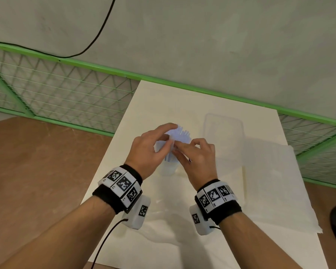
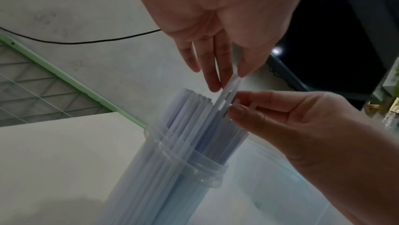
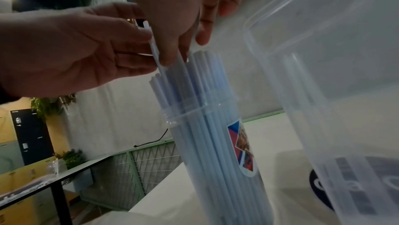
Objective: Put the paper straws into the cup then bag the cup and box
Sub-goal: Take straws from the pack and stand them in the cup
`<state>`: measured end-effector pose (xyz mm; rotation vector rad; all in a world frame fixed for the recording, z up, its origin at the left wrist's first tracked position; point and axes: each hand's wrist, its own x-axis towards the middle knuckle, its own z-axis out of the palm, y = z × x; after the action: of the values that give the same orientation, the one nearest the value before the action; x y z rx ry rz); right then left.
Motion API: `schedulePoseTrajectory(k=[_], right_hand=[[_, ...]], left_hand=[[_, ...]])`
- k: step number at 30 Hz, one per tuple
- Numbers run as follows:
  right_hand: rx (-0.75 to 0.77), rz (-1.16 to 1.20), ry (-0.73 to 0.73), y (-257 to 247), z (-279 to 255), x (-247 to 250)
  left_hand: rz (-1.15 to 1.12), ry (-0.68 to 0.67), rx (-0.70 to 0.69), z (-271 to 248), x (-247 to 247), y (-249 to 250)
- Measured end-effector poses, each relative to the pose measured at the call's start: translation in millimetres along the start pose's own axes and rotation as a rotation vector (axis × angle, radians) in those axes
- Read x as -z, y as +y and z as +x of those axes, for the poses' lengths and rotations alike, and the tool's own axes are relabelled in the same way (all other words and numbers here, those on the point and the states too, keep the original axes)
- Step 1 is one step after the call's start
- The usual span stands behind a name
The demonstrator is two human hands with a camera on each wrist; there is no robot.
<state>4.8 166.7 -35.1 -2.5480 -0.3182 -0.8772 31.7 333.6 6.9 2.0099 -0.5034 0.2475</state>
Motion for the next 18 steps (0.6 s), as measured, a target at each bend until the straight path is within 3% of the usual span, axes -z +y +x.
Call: schedulePoseTrajectory(k=[9, 18], right_hand=[[-0.008, -0.205, -0.158, -2.9, -16.5, -5.4], [-0.071, 0.211, -0.025, -23.8, 1.2, 15.9]], left_hand=[[0.032, -0.03, -0.003, -5.8, -6.5, -9.8], [-0.114, -0.047, 0.07, -1.0, -4.4, -12.4]])
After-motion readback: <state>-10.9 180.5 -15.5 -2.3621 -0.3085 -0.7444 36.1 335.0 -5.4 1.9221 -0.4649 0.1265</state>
